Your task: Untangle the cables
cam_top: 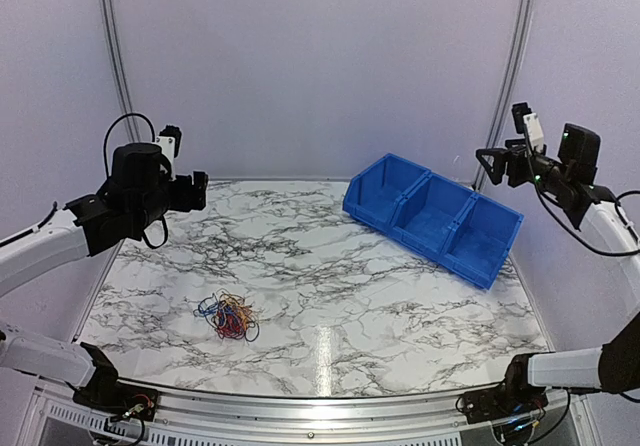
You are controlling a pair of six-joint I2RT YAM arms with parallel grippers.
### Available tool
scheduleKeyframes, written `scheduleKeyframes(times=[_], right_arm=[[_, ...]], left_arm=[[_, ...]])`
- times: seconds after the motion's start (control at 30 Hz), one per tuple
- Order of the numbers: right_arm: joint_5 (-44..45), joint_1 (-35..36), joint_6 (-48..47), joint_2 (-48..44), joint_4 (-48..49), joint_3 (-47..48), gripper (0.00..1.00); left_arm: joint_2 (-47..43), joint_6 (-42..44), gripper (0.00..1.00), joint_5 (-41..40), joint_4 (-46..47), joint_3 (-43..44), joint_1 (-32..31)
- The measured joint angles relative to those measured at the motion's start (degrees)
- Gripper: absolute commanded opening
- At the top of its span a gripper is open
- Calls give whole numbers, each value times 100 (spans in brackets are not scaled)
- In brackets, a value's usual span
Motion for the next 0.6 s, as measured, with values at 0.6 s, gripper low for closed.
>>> scheduleKeyframes(times=[0.6], right_arm=[[-153, 863, -557, -179, 590, -2192, 82]], left_arm=[[-214, -955, 68, 1193, -929, -603, -1132]])
